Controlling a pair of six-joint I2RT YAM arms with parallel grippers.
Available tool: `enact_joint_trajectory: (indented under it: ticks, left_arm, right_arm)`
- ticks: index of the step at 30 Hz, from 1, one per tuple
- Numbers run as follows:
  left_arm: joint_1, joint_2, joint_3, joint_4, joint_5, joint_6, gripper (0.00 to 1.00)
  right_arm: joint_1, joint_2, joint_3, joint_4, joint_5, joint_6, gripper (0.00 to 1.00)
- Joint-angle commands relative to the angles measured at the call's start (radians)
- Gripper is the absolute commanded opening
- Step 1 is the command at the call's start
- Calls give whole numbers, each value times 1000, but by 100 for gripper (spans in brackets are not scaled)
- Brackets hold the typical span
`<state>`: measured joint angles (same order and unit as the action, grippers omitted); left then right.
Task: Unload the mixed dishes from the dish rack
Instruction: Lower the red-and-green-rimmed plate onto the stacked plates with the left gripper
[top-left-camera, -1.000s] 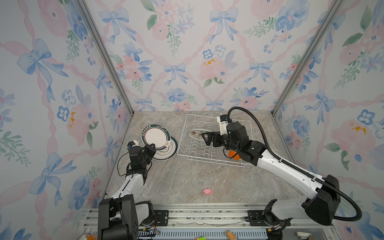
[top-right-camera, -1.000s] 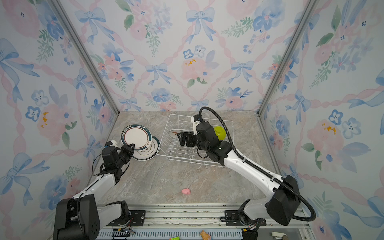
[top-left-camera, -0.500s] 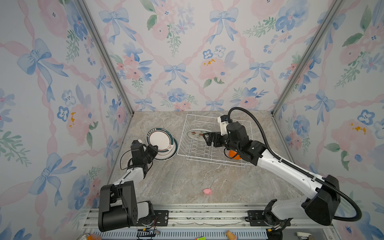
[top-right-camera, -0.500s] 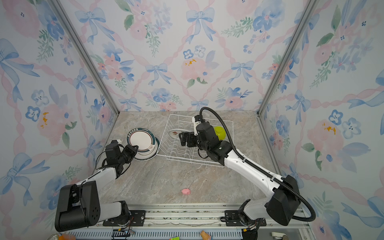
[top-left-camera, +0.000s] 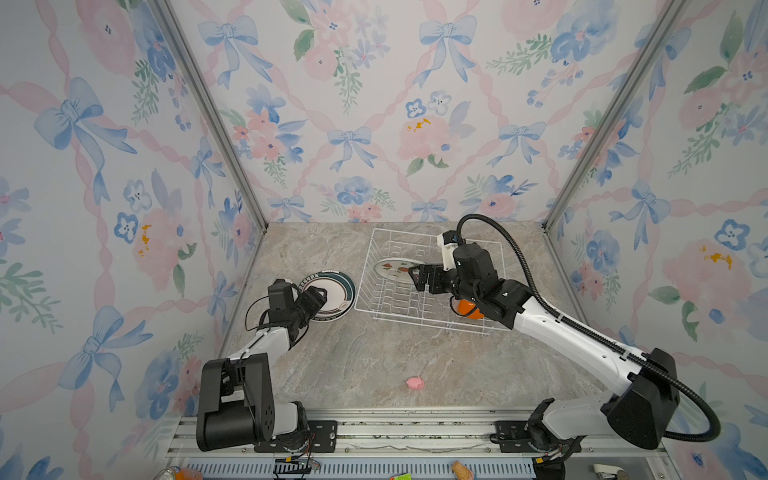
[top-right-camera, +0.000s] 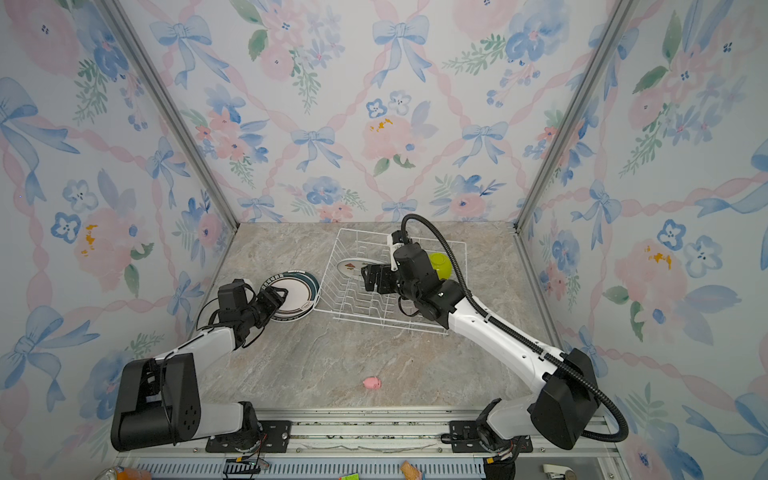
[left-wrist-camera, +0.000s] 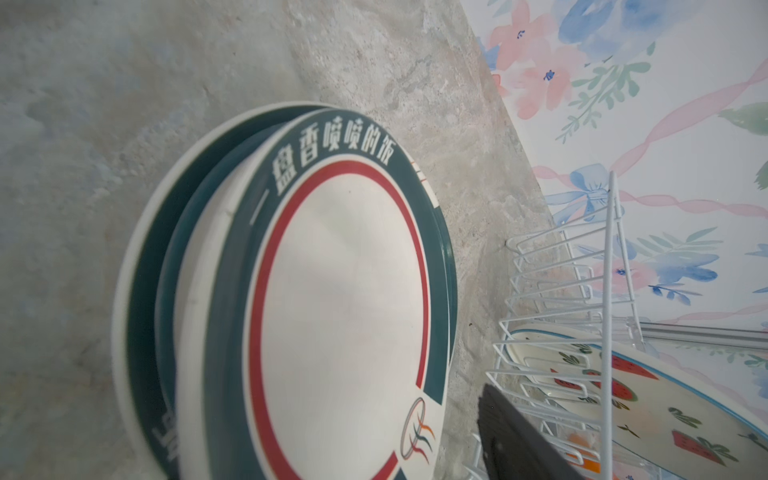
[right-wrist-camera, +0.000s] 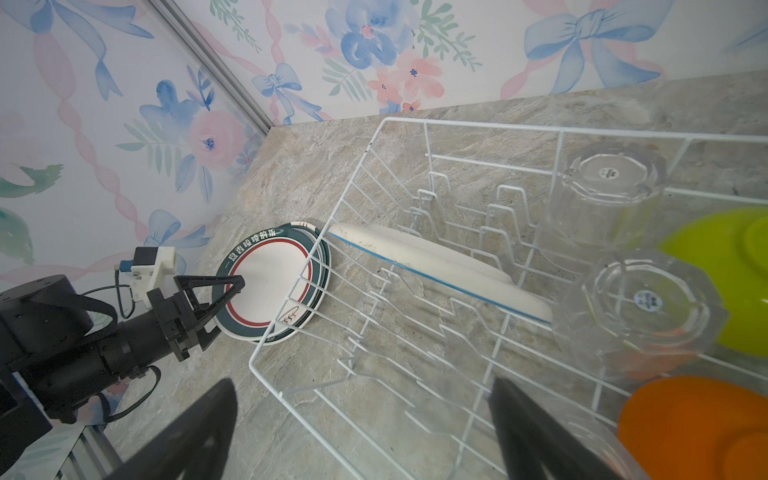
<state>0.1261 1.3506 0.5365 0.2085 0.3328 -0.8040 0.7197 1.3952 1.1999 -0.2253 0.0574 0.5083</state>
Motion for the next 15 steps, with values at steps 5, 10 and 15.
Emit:
enact_joint_trajectory:
  ticks: [5, 10, 15]
  left_arm:
    - [-54, -56, 91, -189, -124, 96, 98]
    - [-66, -101, 88, -259, -174, 109, 98]
    - [-80, -118, 80, -285, -173, 119, 98]
  right_arm:
    - [-24, 11, 60, -117, 21, -14, 97]
    - [-33, 1, 76, -176, 52, -69, 97]
    - [-65, -17, 79, -262, 130, -97, 97]
